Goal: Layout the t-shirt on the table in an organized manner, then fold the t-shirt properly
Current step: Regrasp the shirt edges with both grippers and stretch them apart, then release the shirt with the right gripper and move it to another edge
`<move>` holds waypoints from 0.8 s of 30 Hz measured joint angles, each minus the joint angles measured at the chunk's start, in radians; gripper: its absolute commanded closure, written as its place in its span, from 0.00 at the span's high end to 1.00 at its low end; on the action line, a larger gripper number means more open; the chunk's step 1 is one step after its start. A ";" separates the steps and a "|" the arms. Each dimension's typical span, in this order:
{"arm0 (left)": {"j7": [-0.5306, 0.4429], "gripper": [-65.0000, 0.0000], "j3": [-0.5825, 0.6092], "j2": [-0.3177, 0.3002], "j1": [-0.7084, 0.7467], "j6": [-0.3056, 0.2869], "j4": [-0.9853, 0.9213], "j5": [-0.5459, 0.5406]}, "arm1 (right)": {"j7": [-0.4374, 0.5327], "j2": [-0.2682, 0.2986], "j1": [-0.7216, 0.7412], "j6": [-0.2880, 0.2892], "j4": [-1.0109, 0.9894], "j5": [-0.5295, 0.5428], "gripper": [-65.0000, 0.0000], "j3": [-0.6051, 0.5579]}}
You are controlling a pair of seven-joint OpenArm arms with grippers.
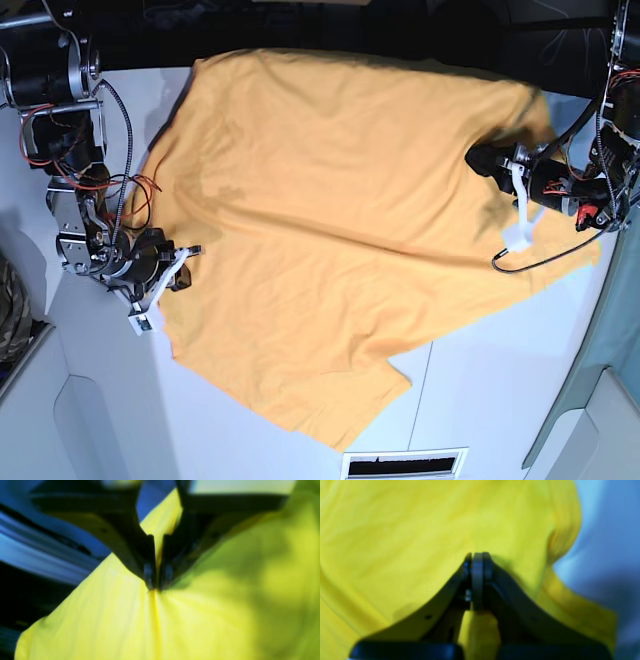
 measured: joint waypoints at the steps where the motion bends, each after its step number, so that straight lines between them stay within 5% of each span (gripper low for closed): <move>1: -0.005 0.11 0.000 0.004 0.002 -0.012 0.002 0.031 | 0.009 0.000 -0.005 0.000 0.000 0.005 0.00 0.000; 3: -0.033 0.11 -0.001 0.014 0.002 -0.027 0.008 0.101 | -0.003 -0.002 -0.001 0.000 0.000 0.004 0.00 0.000; 6: -0.200 0.07 -0.003 0.025 -0.015 0.002 0.013 0.246 | -0.013 0.009 -0.005 0.004 0.000 0.014 0.00 -0.001; 10: -0.352 0.06 -0.003 0.044 -0.098 0.171 0.018 0.542 | -0.021 0.054 -0.027 0.011 0.002 0.092 0.00 -0.001; 18: -0.367 0.06 -0.001 0.119 -0.180 0.272 0.003 0.739 | -0.068 0.108 -0.110 0.015 0.059 0.223 0.00 0.000; 24: -0.366 0.06 0.002 0.196 -0.211 0.290 -0.004 0.785 | -0.093 0.131 -0.230 0.021 0.160 0.298 0.00 0.068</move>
